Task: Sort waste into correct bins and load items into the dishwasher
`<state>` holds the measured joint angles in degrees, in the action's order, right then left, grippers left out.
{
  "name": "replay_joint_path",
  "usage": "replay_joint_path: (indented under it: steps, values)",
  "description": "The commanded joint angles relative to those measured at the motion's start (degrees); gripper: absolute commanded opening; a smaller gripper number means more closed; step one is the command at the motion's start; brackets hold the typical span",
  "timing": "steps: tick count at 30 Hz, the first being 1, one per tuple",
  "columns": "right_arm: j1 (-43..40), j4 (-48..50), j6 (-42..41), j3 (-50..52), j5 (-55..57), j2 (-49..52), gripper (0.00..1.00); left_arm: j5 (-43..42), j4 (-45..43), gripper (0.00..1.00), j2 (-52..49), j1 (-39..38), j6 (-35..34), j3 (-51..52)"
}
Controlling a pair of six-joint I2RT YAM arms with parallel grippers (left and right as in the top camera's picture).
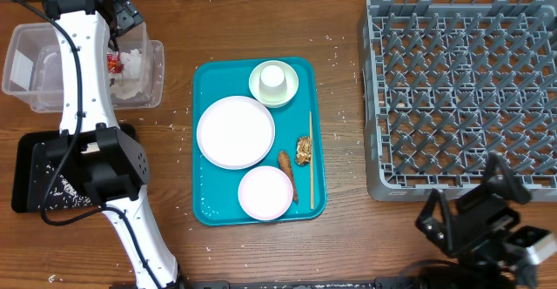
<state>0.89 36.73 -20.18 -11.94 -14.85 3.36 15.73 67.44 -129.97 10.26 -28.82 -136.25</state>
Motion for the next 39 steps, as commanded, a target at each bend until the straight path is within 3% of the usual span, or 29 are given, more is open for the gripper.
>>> replay_joint_path:
  steps: [1,8,11,15,20,23,31,33,39]
  values:
    - [0.44,-7.74,-0.44,-13.92,0.28,7.61,1.00,0.79,-0.13,1.00,0.98,0.20,-0.57,-0.76]
    - [0.52,-31.93,8.70,-46.25,-19.41,37.51,1.00,0.79,-0.13,1.00,0.98,0.20,-0.57,-0.76]
    - [1.55,-44.30,12.66,-58.36,-20.24,49.90,1.00,0.79,-0.13,1.00,0.98,0.20,-0.57,-0.76]
    - [6.84,-63.91,19.47,-74.38,-13.35,68.11,1.00,0.79,-0.15,1.00,0.98,0.20,-0.57,-0.76]
    - [15.87,-76.78,23.23,-86.36,4.37,87.84,1.00,0.79,-0.13,1.00,0.98,0.20,-0.57,-0.76]
    - [20.50,-77.94,23.21,-88.76,6.97,98.62,1.00,0.79,-0.13,1.00,0.98,0.20,-0.57,-0.76]
    - [25.09,-70.75,20.26,-88.67,-4.76,111.84,1.00,0.79,-0.15,1.00,0.98,0.20,-0.57,-0.76]
    - [26.29,-68.06,14.71,-88.67,-0.33,113.07,1.00,0.79,-0.13,1.00,0.98,0.20,-0.57,-0.76]
    - [30.25,-67.08,10.16,-88.67,17.46,113.48,1.00,0.79,-0.13,1.00,0.98,0.20,-0.57,-0.76]
